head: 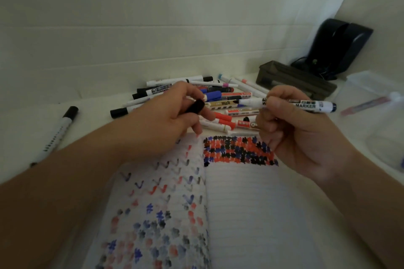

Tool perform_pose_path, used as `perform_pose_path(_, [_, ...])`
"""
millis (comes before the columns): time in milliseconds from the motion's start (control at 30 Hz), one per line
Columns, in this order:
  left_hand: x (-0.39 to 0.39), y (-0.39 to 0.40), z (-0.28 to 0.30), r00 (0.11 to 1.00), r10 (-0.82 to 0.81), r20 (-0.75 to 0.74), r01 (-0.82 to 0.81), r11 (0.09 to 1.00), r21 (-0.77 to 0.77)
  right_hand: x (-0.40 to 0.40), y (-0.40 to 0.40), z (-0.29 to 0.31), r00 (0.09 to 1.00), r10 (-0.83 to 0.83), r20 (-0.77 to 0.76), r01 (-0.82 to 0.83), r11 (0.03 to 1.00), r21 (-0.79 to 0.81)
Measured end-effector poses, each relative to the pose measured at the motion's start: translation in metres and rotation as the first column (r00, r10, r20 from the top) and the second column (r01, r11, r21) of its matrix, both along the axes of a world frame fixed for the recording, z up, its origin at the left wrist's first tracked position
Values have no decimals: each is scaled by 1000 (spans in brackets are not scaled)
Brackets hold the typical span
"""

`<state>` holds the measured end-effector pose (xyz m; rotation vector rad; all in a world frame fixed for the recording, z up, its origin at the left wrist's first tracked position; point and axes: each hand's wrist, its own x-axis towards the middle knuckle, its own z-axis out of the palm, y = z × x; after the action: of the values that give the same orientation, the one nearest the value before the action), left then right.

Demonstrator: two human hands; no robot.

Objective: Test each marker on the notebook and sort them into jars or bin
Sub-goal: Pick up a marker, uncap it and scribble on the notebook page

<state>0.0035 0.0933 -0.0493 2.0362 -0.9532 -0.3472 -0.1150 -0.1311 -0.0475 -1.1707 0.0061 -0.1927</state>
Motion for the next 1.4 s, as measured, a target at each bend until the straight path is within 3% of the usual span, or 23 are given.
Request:
perform_pose_path(200, [-9,-8,-3,998,-52,-34,48,993,-108,2,-4,-3,994,-4,-105,13,996,89])
perform_pose_path(467, [-5,-8,-7,998,-60,-28,56,991,-118,3,-2,-6,992,39,-119,-33,998,53])
perform_pose_path(667, [-3,-8,-11,998,-60,38,63,994,-94,5,6,-9,990,-14,-141,0,995,-99])
perform_pose_path(767, [-1,-10,-11,998,-59,-12,56,986,-155,4,8,-8,994,-84,-68,68,974,-218])
perform_pose_path(800, [-1,-10,-12,998,-52,-47,42,981,-192,2,7,-7,991,-135,-11,124,934,-334])
perform_pose_path(867, [-1,-13,-14,989,-65,-132,29,966,-258,-2,5,-6,957,-240,164,288,706,-647])
perform_pose_path(900, [-2,-15,-16,983,-77,-165,29,961,-275,-3,5,-6,941,-247,230,334,586,-738])
perform_pose_path(933, [-4,-16,-18,980,-85,-182,32,961,-274,-3,6,-6,936,-242,256,348,524,-778])
perform_pose_path(967, [-6,-18,-19,979,-88,-182,37,964,-264,-3,8,-6,937,-247,248,344,522,-781])
perform_pose_path(1167, [-11,-20,-14,996,-7,94,22,988,-156,2,15,-3,961,-251,118,258,657,-708])
perform_pose_path(1267, [-11,-21,-16,979,1,204,17,996,-84,2,13,-5,972,-218,92,214,648,-731])
perform_pose_path(1400, [-9,-24,-20,956,-48,291,61,998,-36,1,6,-1,968,-244,56,189,566,-803])
